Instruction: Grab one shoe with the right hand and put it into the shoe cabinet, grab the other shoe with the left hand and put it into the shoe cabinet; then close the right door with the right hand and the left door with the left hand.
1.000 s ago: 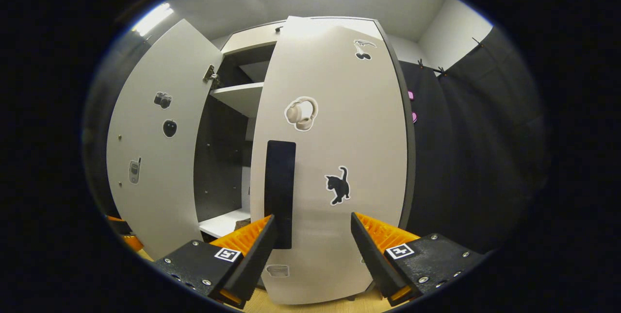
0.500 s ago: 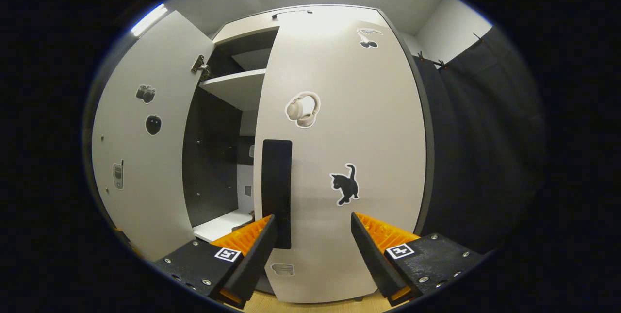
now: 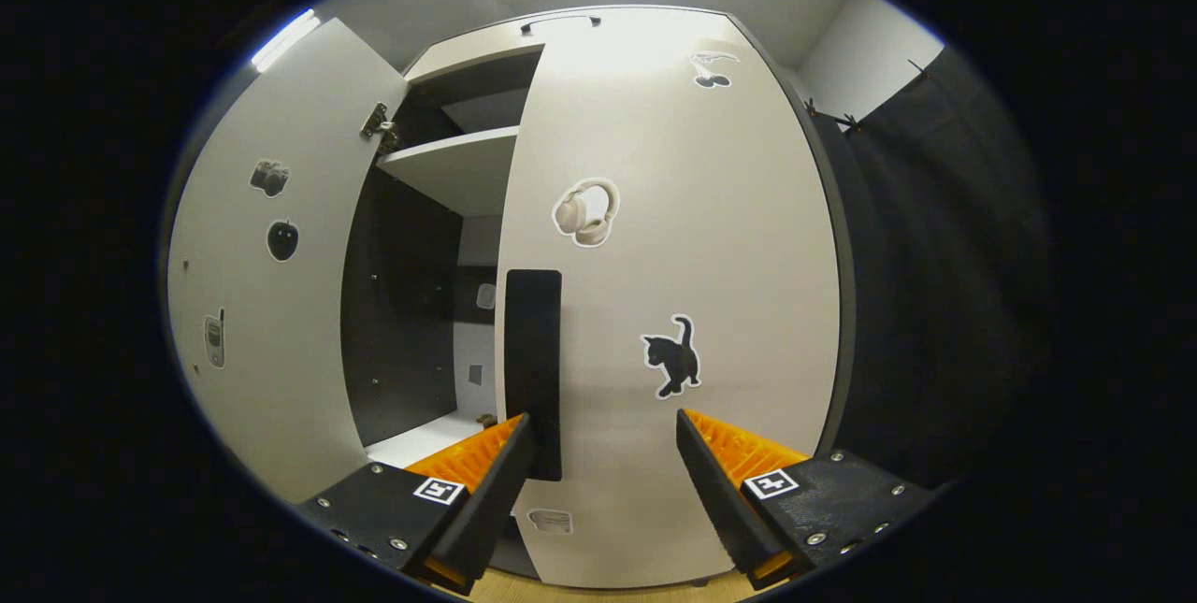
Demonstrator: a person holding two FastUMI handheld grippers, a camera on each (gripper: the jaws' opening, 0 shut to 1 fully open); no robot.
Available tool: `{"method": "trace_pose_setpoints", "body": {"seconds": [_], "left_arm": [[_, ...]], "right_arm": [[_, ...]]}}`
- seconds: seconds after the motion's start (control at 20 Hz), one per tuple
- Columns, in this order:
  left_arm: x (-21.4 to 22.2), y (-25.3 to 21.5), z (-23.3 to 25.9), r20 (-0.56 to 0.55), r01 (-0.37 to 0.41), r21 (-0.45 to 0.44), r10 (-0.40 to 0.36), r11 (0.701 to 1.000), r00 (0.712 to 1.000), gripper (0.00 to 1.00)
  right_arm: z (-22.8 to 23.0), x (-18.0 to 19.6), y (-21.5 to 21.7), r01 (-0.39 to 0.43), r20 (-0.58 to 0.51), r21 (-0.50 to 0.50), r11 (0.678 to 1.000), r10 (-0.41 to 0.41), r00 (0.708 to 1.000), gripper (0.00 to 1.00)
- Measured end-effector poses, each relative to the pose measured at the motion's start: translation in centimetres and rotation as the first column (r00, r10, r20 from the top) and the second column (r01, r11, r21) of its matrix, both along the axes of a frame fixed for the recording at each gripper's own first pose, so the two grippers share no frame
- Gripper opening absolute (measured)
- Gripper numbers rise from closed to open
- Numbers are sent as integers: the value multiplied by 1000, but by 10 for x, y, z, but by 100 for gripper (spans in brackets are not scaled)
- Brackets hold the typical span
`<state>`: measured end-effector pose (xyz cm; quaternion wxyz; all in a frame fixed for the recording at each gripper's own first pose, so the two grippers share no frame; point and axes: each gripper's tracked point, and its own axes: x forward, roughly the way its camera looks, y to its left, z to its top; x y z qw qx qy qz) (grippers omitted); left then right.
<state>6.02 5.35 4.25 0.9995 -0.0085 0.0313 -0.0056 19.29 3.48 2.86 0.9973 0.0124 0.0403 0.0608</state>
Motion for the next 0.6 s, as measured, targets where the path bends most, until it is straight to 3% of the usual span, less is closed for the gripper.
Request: {"method": "trace_pose_setpoints", "body": {"seconds": [0.4,0.6], "left_arm": [[-12,3,12,19,-20,-13,21,1000,1000,97],[-32,17,27,42,-77,-7,77,997,996,97]], "right_arm": [[6,-35,-20,21,1,-21,1000,-21,1000,94],[8,-60,-36,38,10,-37,999,-38,999,94]]}}
